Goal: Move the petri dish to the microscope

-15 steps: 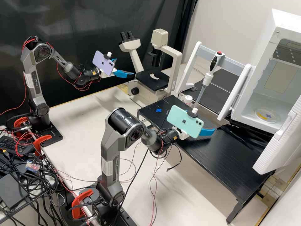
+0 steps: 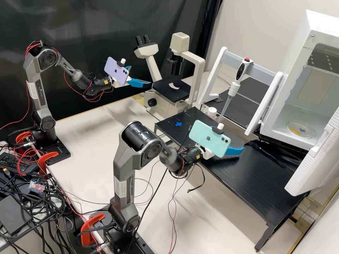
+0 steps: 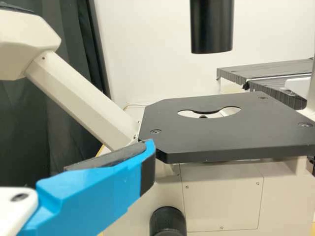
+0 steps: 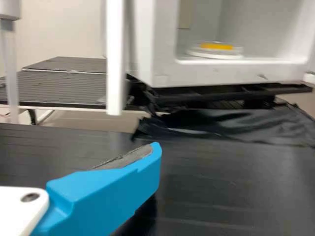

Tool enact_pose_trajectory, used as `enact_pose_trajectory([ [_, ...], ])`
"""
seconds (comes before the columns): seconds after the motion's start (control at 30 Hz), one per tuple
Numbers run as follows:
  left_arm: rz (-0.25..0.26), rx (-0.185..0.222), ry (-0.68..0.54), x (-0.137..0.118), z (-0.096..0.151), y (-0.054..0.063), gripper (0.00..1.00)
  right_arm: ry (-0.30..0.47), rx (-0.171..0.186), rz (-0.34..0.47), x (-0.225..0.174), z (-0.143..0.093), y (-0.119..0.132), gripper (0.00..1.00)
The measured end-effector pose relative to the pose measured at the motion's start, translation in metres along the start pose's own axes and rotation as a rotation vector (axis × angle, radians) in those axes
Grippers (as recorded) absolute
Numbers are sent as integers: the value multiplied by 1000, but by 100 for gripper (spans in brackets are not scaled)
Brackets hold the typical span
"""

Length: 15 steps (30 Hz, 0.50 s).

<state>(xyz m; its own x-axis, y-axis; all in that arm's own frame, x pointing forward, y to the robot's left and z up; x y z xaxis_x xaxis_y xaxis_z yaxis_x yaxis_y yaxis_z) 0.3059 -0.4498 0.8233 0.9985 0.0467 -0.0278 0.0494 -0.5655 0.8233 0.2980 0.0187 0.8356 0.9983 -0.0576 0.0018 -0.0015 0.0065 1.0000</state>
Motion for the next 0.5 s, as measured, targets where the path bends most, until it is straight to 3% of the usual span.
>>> enact_pose_trajectory([
  [0.37,0,0,0,0,0,0,100,16,93,164,-10,27,53,100],
  [0.5,0,0,0,0,0,0,100,17,104,220,5,31,74,100],
])
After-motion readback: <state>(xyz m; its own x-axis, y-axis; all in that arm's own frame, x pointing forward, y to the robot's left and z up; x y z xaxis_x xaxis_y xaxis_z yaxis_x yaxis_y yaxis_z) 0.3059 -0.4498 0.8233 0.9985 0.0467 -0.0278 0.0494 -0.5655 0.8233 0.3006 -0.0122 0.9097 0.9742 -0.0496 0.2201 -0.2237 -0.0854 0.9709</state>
